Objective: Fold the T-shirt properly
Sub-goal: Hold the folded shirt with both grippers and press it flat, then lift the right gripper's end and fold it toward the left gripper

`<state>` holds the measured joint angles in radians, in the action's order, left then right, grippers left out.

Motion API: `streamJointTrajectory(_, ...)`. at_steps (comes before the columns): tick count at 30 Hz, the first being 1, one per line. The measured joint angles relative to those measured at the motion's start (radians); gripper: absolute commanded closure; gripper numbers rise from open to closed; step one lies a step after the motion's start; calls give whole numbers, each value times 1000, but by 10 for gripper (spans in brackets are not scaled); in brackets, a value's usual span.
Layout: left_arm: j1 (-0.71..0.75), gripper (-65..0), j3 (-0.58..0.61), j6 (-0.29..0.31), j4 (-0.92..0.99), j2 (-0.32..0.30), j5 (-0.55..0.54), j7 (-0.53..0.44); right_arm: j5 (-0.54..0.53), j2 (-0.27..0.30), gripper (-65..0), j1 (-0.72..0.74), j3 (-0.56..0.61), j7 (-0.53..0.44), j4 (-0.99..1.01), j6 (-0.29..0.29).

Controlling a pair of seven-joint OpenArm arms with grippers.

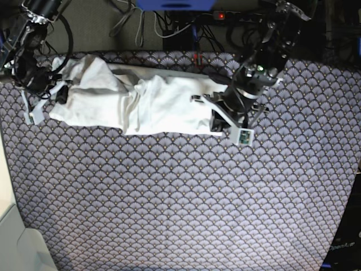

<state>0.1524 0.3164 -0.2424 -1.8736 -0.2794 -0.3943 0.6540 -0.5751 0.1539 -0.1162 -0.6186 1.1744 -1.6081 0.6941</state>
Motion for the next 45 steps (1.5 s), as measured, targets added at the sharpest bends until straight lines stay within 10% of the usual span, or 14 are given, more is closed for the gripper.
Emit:
streamJointTrajectory(12,0,-35,0,0,0,-3,0,0,-145,-7,0,-10,2,129,-204,1)
streamJointTrajectory(23,37,-35,-145,3,0,-5,-4,0,-144,-161,0,-7,16,237,-305,1)
streamJointTrajectory(45,64,-35,-162,6,-7,-36,3,117,-138,-232,0,69,204,248,-305,1)
